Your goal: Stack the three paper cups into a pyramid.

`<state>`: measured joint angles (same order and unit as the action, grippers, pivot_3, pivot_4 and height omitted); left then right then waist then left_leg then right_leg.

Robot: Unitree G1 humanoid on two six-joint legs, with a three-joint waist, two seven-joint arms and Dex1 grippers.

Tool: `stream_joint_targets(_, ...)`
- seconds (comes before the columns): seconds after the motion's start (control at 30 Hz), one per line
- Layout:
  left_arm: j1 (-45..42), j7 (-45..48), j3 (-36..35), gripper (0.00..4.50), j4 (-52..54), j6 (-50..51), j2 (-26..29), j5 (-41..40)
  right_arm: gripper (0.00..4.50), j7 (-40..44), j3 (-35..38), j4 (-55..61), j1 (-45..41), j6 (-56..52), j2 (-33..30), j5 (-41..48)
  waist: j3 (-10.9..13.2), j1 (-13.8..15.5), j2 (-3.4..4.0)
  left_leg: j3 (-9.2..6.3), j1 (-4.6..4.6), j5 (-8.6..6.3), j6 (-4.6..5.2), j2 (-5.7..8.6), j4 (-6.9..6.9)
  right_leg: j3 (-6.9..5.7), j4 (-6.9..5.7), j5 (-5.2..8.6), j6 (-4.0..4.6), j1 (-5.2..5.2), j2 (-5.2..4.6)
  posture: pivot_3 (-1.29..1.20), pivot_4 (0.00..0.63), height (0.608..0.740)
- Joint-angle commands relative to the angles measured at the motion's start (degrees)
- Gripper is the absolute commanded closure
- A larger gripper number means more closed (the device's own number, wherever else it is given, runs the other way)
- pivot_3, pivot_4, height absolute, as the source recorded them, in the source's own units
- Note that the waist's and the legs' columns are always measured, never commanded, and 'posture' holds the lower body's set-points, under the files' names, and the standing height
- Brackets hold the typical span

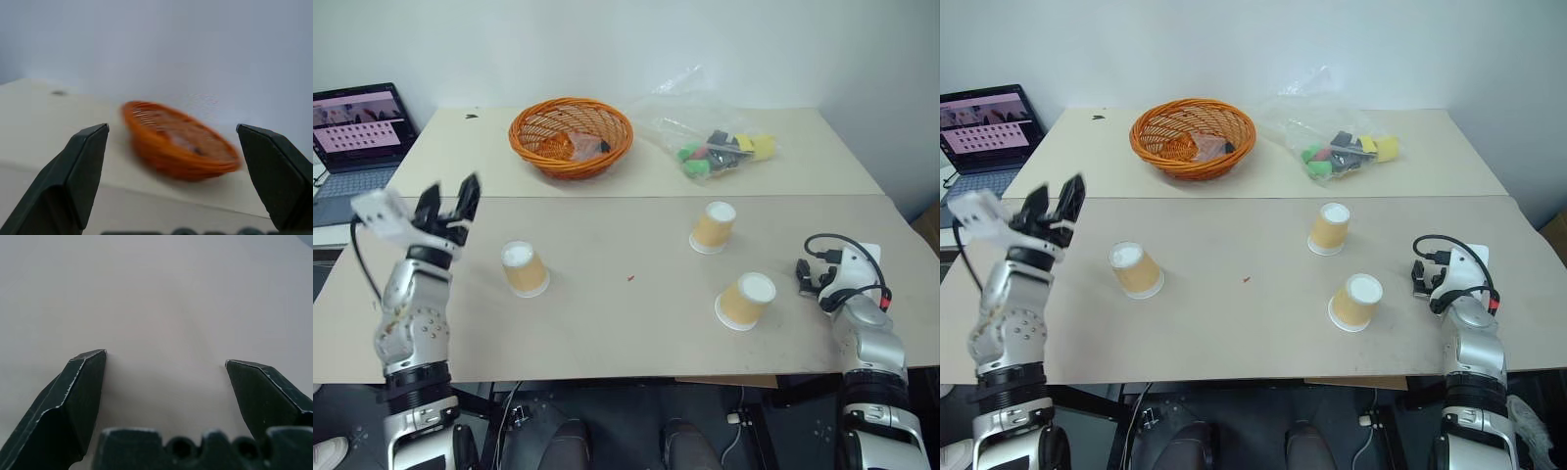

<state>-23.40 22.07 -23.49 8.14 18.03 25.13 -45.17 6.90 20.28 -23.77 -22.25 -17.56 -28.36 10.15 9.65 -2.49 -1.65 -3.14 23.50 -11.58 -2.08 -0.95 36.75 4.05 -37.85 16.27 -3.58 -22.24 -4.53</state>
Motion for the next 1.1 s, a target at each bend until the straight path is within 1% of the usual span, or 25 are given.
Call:
stream_joint_targets(0.03, 3.4, 7.2, 3.6, 0.00, 12.3, 10.2, 4.9, -9.9, 0.02, -0.3, 0.6, 1.0, -0.3, 1.5, -0.7, -0.3, 0.0, -0.1, 0.05, 0.01, -0.05, 0.00, 0.00, 0.00, 0.00, 0.01, -0.03, 0.00, 0.00, 0.02, 0.01, 0.00, 0.150, 0.740)
stream_joint_targets(0.07, 4.3, 8.9, 4.5, 0.00, 14.5, 12.5, 6.4, -11.8, 0.02, -0.3, 0.6, 1.0, -0.3, 1.5, -0.8, -0.3, 0.0, -0.3, 0.05, 0.01, -0.08, 0.00, 0.00, -0.03, -0.01, 0.03, -0.04, 0.00, 0.00, 0.02, 0.05, 0.00, 0.150, 0.740)
stream_joint_targets(0.1, 6.7, 12.2, 6.4, 0.00, 17.5, 14.6, 9.1, -12.4, 0.02, -0.3, 0.7, 1.2, -0.2, 1.4, -0.8, -0.2, 0.0, -0.4, 0.06, 0.01, -0.10, 0.00, 0.00, -0.06, -0.02, 0.04, -0.06, 0.00, 0.00, 0.02, 0.08, 0.00, 0.150, 0.740)
stream_joint_targets(0.2, 12.3, 19.3, 11.5, 0.00, 21.4, 16.4, 15.3, -8.8, 0.02, 0.1, 1.2, 2.0, 0.3, 1.0, -1.4, 0.0, 0.0, -0.7, 0.17, 0.03, -0.14, 0.00, 0.00, -0.06, -0.06, 0.08, -0.04, 0.01, 0.01, 0.04, 0.10, 0.00, 0.150, 0.740)
stream_joint_targets(0.27, 14.2, 22.2, 13.0, 0.00, 20.4, 15.0, 16.8, -6.0, 0.02, 1.4, 1.8, 2.7, 1.0, 0.6, -2.7, 0.5, 0.0, -0.7, 0.26, 0.05, -0.17, 0.00, 0.00, -0.06, -0.06, 0.08, -0.04, 0.02, 0.02, 0.05, 0.10, 0.00, 0.150, 0.740)
stream_joint_targets(0.3, 14.9, 23.6, 13.9, 0.00, 19.7, 14.1, 17.6, -4.2, 0.02, 3.7, 2.5, 3.4, 1.8, 0.3, -4.3, 1.3, 0.0, -0.6, 0.28, 0.06, -0.18, 0.00, 0.00, -0.06, -0.06, 0.08, -0.04, 0.03, 0.03, 0.05, 0.10, 0.00, 0.150, 0.740)
stream_joint_targets(0.33, 15.3, 24.9, 14.7, 0.00, 19.2, 13.2, 18.3, -2.4, 0.02, 6.5, 3.0, 4.2, 2.9, 0.1, -6.1, 2.1, 0.1, -0.4, 0.29, 0.06, -0.18, 0.00, 0.00, -0.06, -0.06, 0.08, -0.04, 0.03, 0.04, 0.05, 0.11, 0.00, 0.150, 0.740)
stream_joint_targets(0.47, 15.5, 28.6, 18.7, 0.00, 17.7, 9.0, 18.9, 4.6, 0.02, 23.1, 5.2, 8.6, 10.4, -3.1, -15.1, 8.0, 0.1, 0.7, 0.56, 0.05, 0.01, -0.01, 0.03, 0.01, -0.06, 0.07, 0.23, 0.04, 0.02, 0.06, 0.06, 0.00, 0.150, 0.740)
stream_joint_targets(0.57, 15.1, 30.2, 20.4, 0.00, 17.1, 7.4, 17.8, 6.6, 0.02, 37.2, 7.9, 11.6, 17.9, -6.6, -22.1, 13.4, 0.1, 0.8, 0.56, 0.06, 0.05, -0.06, 0.10, 0.00, -0.05, 0.08, 0.32, 0.05, 0.01, 0.08, 0.07, 0.00, 0.150, 0.740)
stream_joint_targets(0.67, 14.7, 31.4, 21.4, 0.00, 16.8, 6.8, 17.0, 7.5, 0.02, 51.4, 10.9, 19.8, 27.6, -10.0, -26.8, 20.3, 0.1, 0.9, 0.57, 0.05, -0.02, -0.08, 0.15, -0.06, -0.05, 0.07, 0.29, 0.05, 0.01, 0.14, 0.12, 0.00, 0.150, 0.740)
stream_joint_targets(0.73, 14.4, 31.8, 21.8, 0.00, 16.5, 6.7, 16.5, 7.9, 0.02, 56.6, 12.2, 25.5, 31.5, -12.9, -28.2, 24.4, 0.1, 0.3, 0.59, 0.07, -0.09, -0.09, 0.15, -0.09, -0.05, 0.10, 0.28, 0.07, -0.02, 0.19, 0.15, 0.00, 0.150, 0.740)
stream_joint_targets(0.8, 14.1, 32.0, 22.3, 0.00, 16.2, 6.6, 16.1, 8.4, 0.02, 58.1, 12.0, 30.4, 32.6, -15.0, -28.3, 27.0, 0.1, -0.3, 0.57, 0.09, -0.24, -0.09, 0.14, -0.11, -0.04, 0.13, 0.29, 0.11, -0.09, 0.36, 0.17, 0.00, 0.150, 0.740)
stream_joint_targets(0.9, 13.6, 32.3, 22.7, 0.00, 15.9, 6.7, 15.3, 8.8, 0.02, 54.9, 7.6, 35.9, 30.0, -15.8, -27.1, 26.1, 0.1, -0.6, 0.57, 0.12, -0.35, -0.09, 0.14, -0.12, -0.04, 0.17, 0.29, 0.27, -0.36, 0.46, 0.19, 0.00, 0.150, 0.740)
stream_joint_targets(1.1, 13.4, 32.6, 22.5, 0.00, 15.7, 7.2, 14.7, 9.6, 0.02, 49.1, 1.6, 41.0, 25.0, -16.2, -25.0, 23.3, 0.1, 0.4, 0.56, 0.07, -0.06, -0.09, 0.14, -0.05, -0.04, 0.12, 0.30, 0.12, -0.11, 0.22, 0.12, 0.00, 0.150, 0.740)
